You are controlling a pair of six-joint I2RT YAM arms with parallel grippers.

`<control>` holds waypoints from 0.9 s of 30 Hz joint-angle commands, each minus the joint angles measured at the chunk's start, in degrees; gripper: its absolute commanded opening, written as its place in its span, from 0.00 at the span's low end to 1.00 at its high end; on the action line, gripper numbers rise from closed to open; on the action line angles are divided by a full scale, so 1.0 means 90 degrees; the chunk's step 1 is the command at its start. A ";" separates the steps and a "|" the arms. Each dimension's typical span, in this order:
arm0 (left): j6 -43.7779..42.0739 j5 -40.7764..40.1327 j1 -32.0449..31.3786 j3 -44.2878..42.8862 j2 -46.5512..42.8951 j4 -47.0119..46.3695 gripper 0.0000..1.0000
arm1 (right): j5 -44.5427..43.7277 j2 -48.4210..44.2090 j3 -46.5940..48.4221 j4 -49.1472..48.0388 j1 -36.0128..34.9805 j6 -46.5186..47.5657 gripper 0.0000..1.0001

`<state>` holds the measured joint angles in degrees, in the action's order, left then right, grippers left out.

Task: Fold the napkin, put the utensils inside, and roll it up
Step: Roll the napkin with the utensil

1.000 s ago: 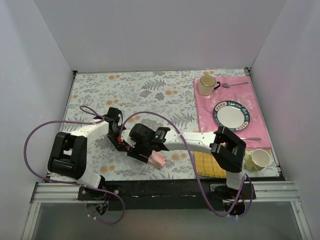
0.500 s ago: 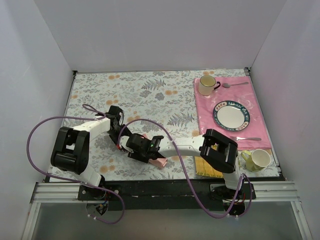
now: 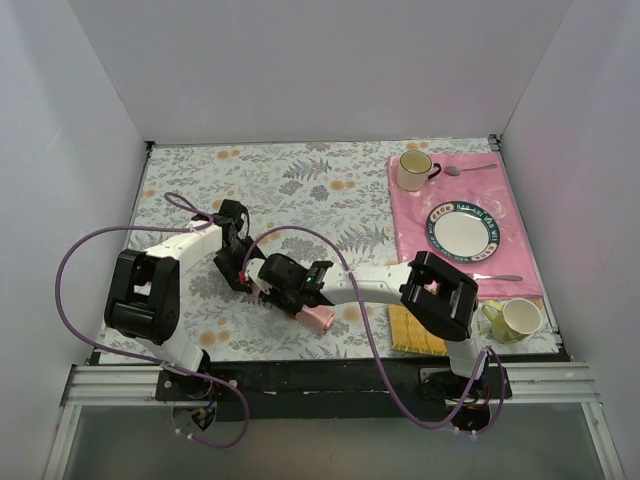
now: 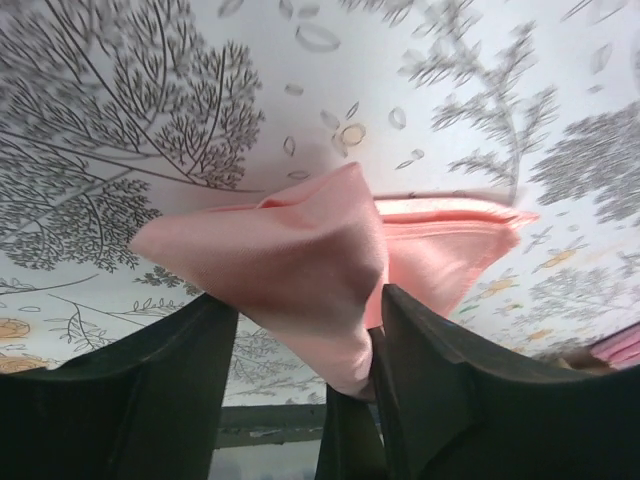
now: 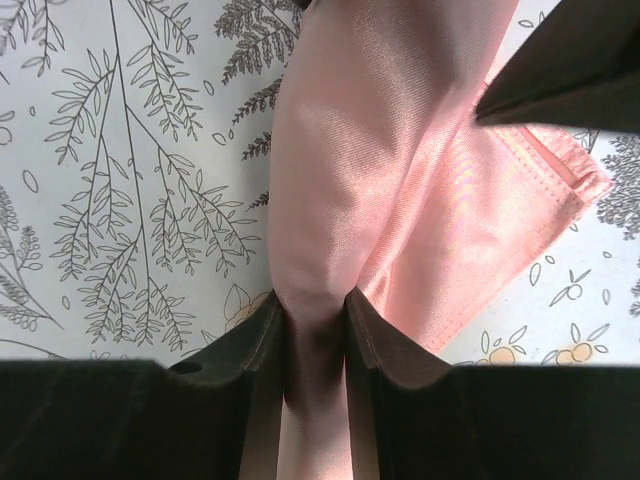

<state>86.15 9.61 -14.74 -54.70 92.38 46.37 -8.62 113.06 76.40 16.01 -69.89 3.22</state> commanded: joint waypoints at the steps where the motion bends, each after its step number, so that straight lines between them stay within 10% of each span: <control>1: 0.0251 -0.0589 0.0260 -0.0601 -0.0459 0.0228 0.65 | 0.1502 0.0066 -0.0266 0.0243 0.0411 -0.0582 0.09; 16: 0.0867 0.0513 0.0642 0.0129 -0.1709 0.0015 0.77 | 0.5349 0.0240 -0.0794 -0.0948 0.2003 -0.1979 0.08; 27: 0.1404 0.0095 -0.0529 0.0696 -0.1535 -0.0347 0.83 | 0.6749 0.0710 -0.1066 -0.1720 0.2521 -0.2692 0.08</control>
<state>96.03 12.67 -16.67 -48.69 77.65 44.75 46.15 118.02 69.89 2.48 -48.40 -16.93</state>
